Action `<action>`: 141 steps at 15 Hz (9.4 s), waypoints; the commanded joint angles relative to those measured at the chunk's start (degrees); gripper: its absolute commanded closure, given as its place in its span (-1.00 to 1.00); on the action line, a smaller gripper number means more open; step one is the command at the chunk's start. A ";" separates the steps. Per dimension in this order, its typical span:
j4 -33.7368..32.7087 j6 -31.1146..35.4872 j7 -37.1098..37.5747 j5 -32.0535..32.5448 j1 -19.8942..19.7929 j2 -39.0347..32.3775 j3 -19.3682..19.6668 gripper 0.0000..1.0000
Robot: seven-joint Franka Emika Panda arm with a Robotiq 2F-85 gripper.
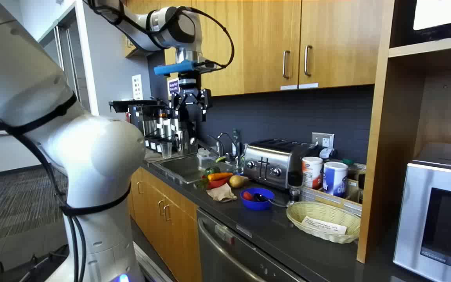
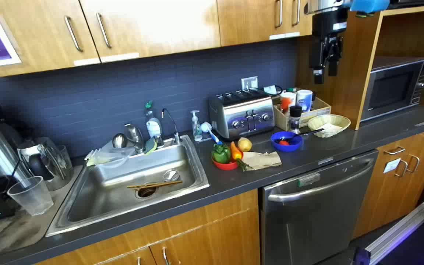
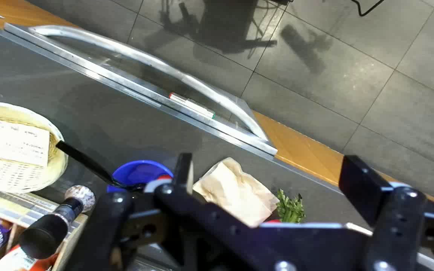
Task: Scoop up the object in the blue bowl and put it into the weaved basket
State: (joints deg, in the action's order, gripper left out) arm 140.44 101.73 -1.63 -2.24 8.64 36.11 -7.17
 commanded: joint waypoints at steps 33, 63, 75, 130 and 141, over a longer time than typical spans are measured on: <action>-1.61 20.36 -6.98 -1.02 -3.60 -13.27 8.00 -1.00; 0.38 35.17 -24.02 20.60 -11.27 -29.91 11.59 -1.00; -2.65 38.46 -40.33 17.56 -10.82 -37.81 10.63 -1.00; -15.96 39.54 -35.48 23.53 -14.17 -59.10 10.98 -1.00; -17.59 39.67 -35.76 24.79 -14.40 -60.56 10.80 -0.08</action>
State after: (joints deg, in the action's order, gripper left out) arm 123.65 141.39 -37.51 21.23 -5.43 -23.93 3.83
